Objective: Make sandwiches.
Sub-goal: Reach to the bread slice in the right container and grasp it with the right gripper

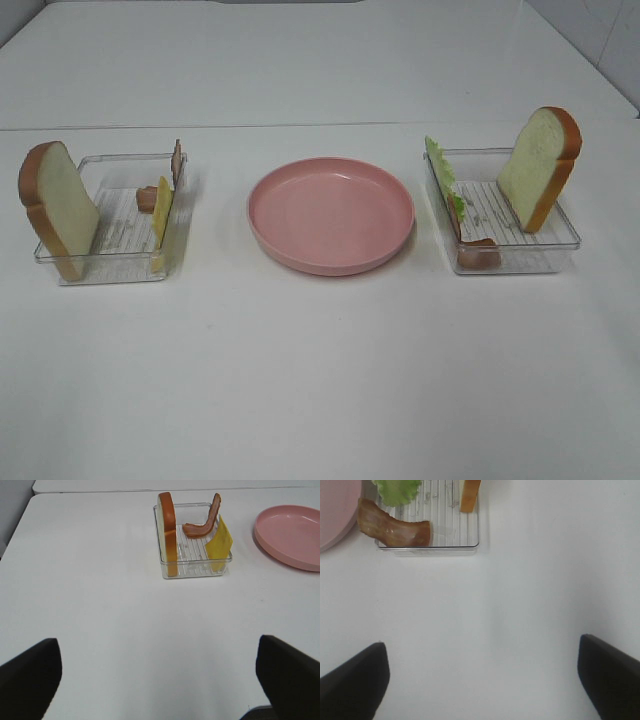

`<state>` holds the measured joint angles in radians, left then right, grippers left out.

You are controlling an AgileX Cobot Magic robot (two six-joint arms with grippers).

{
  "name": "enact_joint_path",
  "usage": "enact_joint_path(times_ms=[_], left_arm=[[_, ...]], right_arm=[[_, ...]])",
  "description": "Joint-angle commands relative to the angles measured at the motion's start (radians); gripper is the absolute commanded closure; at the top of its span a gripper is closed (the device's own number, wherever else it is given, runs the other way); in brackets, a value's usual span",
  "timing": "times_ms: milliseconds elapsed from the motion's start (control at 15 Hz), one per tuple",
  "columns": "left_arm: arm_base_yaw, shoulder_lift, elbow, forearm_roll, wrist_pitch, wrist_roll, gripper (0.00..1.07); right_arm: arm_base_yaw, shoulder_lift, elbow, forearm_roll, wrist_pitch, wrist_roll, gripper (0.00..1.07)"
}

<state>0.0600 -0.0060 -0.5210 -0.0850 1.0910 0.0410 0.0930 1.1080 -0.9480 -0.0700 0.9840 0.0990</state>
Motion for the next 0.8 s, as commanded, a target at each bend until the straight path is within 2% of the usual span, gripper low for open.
enact_joint_path(times_ms=[67, 267, 333, 600, 800], left_arm=[[0.001, -0.017, 0.002, 0.000, -0.017, 0.000, 0.06], [0.001, -0.017, 0.002, 0.000, -0.017, 0.000, 0.06], [0.001, -0.017, 0.002, 0.000, -0.017, 0.000, 0.06], [0.001, -0.017, 0.002, 0.000, -0.017, 0.000, 0.06], [0.001, -0.017, 0.002, 0.000, -0.017, -0.001, 0.06]], right_arm=[[-0.007, 0.173, -0.156, -0.011, 0.064, 0.013, 0.08], [-0.007, 0.286, -0.266, -0.012, 0.086, -0.003, 0.08], [-0.007, 0.376, -0.375, -0.012, 0.098, -0.019, 0.08], [-0.008, 0.533, -0.544, -0.023, 0.116, -0.032, 0.08], [-0.053, 0.670, -0.682, 0.031, 0.142, -0.077, 0.08]])
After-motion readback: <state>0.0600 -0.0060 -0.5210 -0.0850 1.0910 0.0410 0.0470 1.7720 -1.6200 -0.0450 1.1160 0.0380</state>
